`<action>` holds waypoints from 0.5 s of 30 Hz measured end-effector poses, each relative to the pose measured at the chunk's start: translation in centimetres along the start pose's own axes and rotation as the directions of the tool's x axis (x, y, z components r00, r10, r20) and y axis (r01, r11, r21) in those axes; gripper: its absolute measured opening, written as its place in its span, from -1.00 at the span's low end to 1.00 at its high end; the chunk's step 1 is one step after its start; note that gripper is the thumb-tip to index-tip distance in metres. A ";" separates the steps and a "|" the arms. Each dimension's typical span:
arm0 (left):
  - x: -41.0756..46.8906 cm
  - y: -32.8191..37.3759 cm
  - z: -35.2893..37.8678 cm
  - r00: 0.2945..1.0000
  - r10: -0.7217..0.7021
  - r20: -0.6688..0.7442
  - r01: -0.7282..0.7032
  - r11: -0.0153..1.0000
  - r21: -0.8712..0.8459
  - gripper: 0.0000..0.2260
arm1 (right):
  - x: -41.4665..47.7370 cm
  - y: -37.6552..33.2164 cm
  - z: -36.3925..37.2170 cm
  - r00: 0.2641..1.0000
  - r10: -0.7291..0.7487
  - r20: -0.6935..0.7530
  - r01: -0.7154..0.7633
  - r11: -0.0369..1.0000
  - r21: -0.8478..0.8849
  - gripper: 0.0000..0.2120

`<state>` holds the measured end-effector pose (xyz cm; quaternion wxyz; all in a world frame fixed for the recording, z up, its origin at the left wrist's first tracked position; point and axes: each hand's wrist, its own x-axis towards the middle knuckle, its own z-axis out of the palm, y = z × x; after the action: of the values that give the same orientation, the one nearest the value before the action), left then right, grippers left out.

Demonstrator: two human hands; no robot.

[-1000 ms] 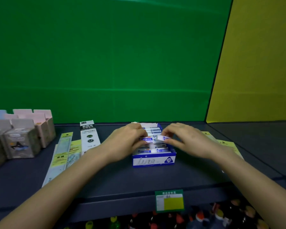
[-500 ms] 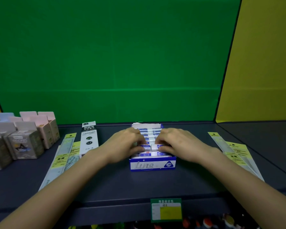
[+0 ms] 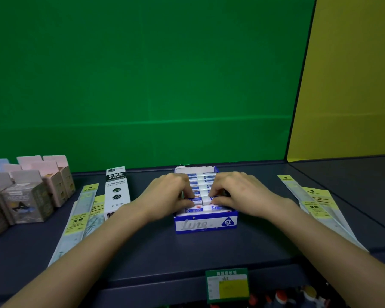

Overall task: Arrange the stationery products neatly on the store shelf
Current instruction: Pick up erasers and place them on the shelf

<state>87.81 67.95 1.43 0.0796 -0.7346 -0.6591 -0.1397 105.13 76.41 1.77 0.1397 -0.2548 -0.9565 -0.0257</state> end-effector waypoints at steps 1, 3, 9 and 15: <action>0.1 -0.1 0.0 1.000 -0.001 -0.001 0.001 1.000 0.006 -0.82 | -0.1 0.0 0.0 1.000 -0.002 0.002 0.002 1.000 -0.006 -0.76; 0.1 0.0 -0.1 1.000 -0.004 -0.020 0.004 1.000 0.024 -0.81 | -0.8 0.2 -0.3 1.000 0.001 -0.013 -0.001 1.000 -0.019 -0.71; 0.3 3.4 -0.5 0.971 0.033 -0.235 -0.059 0.993 -0.106 -0.81 | -6.2 5.3 -3.6 0.922 0.302 -0.244 -0.278 0.952 0.127 -0.83; 2.7 10.2 1.2 0.966 0.172 -0.196 -0.201 0.970 -0.139 -0.82 | -11.3 10.8 -2.8 0.692 0.713 0.112 -0.707 0.701 -0.096 -0.32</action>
<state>98.29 69.66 1.80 0.0942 -0.7815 -0.5639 -0.2497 120.59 80.02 1.03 0.0653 -0.6085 -0.7904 0.0268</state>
